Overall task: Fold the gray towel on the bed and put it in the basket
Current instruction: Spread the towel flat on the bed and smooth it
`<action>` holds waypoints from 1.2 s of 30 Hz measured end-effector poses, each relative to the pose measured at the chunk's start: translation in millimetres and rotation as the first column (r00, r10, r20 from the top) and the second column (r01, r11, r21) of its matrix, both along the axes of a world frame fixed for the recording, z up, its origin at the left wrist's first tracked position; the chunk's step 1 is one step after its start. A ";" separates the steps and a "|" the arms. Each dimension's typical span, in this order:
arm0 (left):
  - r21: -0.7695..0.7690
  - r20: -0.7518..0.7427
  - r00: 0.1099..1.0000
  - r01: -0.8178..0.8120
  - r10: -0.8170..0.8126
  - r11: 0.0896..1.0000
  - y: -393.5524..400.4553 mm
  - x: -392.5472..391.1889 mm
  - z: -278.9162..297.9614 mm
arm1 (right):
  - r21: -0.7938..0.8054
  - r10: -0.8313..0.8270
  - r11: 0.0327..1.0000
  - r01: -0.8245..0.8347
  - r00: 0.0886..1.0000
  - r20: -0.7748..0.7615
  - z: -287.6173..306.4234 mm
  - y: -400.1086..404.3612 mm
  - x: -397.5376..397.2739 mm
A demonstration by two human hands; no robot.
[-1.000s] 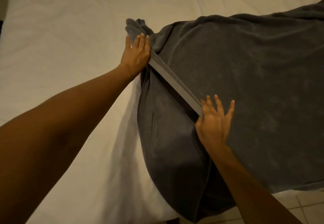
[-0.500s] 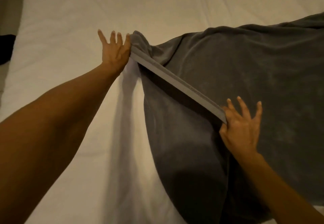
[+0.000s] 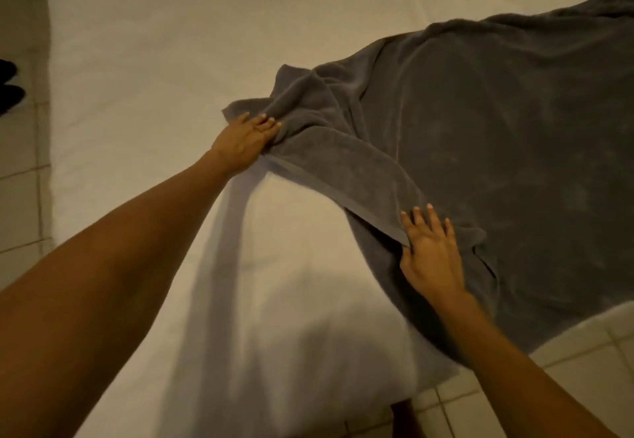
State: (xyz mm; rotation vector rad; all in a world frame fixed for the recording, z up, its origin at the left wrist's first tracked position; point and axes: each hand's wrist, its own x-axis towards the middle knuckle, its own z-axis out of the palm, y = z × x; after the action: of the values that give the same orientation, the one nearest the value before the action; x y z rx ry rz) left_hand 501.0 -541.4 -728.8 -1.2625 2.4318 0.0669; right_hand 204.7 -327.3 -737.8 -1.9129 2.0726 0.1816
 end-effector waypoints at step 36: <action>-0.064 -0.099 0.969 -0.233 0.226 0.970 -13.1 210.6 -42.9 | 0.144 0.049 0.988 -0.055 0.998 0.046 -50.7 108.1 341.9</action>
State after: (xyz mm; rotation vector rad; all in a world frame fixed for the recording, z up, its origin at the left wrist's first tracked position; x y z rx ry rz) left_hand 711.5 -554.5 -771.7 -1.6038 2.3713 0.1007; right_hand 546.6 -219.2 -788.5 -1.8678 1.9276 0.2935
